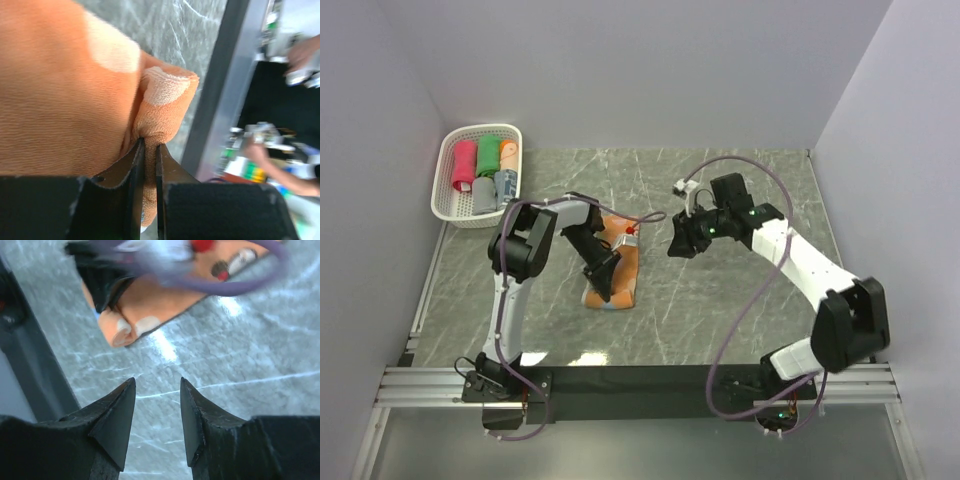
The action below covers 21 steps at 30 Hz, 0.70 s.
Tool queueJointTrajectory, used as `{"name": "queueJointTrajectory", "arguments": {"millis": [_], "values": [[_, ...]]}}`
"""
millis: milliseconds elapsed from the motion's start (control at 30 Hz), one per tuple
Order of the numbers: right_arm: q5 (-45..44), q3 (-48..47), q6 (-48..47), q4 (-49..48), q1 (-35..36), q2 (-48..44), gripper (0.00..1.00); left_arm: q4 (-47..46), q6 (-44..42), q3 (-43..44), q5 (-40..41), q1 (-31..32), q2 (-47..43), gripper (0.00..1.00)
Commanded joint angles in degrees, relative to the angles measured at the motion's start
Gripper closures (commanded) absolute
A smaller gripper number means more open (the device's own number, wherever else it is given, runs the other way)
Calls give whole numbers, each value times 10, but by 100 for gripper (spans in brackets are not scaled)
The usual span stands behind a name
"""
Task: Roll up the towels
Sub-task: Roll the towel
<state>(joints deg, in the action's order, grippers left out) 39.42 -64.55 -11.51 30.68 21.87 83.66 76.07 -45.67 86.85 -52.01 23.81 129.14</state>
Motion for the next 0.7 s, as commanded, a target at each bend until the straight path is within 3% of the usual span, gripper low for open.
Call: {"name": "queueJointTrajectory", "arguments": {"millis": [0, 100, 333, 400, 667], "values": [[-69, 28, -60, -51, 77, -60, 52, -6, -8, 49, 55, -15, 52, 99], [-110, 31, -91, -57, 148, -48, 52, 5, 1, 81, 58, -22, 84, 98], [-187, -40, -127, -87, 290, 101, 46, 9, 35, 122, 59, -24, 121, 94], [-207, -49, -135, -94, 309, 126, 42, 7, 46, 126, 59, -25, 123, 92], [-243, -78, -143, -99, 349, 220, 44, -15, 74, 122, 52, -26, 117, 87]]}}
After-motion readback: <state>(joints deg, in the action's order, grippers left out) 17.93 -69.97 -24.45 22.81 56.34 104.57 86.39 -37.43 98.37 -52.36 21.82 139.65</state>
